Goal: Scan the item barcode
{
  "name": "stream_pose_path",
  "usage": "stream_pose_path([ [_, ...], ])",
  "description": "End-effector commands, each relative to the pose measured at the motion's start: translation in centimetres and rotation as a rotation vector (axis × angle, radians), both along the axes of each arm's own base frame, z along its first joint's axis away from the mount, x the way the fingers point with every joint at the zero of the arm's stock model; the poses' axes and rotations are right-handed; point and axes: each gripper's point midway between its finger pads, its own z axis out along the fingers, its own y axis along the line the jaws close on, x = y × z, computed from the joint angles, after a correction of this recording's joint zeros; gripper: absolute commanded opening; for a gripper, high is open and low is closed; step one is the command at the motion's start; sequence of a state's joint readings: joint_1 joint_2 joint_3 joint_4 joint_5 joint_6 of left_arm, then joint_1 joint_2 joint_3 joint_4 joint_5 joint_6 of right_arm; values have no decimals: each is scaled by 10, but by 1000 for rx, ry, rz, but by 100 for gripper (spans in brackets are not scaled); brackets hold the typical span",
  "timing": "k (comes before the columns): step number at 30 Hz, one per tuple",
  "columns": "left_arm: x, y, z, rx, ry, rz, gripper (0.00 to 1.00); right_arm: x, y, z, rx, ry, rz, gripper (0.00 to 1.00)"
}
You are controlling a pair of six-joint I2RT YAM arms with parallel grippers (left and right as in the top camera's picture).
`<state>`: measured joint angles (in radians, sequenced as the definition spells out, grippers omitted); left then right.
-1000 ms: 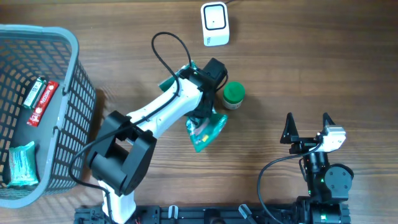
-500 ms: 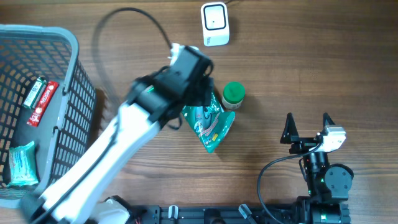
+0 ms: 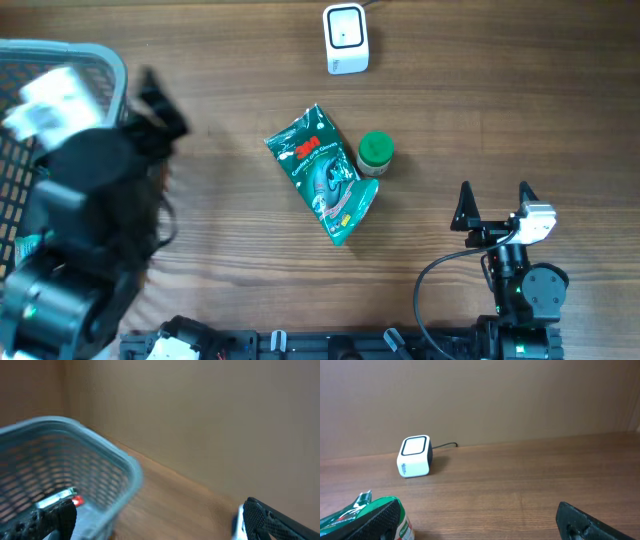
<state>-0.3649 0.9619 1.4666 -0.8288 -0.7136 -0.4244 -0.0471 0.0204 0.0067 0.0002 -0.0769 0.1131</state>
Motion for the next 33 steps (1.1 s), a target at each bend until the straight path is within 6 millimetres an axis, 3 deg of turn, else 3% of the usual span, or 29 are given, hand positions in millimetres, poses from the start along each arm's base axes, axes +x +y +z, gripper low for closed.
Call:
stream_pose_path([
  [1, -24, 78, -1, -225, -119, 365, 100, 0, -1, 1, 17, -6, -9, 100],
  [5, -45, 134, -42, -442, -115, 672, 100, 0, -1, 1, 18, -7, -9, 100],
  [8, -39, 167, -75, -528, -28, 768, 100, 0, -1, 1, 18, -7, -9, 100],
  [14, -37, 228, -159, -628, 222, 979, 97, 0, -1, 1, 17, -7, -9, 100],
  [15, -41, 238, -182, -646, 301, 1031, 95, 0, -1, 1, 18, -6, -9, 100],
  [20, -58, 264, -254, -671, 561, 1178, 93, 0, -1, 1, 17, -7, -9, 100],
  [23, -71, 273, -285, -654, 699, 1241, 94, 0, -1, 1, 18, -6, -9, 100],
  [28, -74, 277, -338, -653, 907, 1239, 93, 0, -1, 1, 18, -6, -9, 100],
  [33, -71, 281, -361, -655, 949, 1242, 93, 0, -1, 1, 17, -7, -9, 100],
])
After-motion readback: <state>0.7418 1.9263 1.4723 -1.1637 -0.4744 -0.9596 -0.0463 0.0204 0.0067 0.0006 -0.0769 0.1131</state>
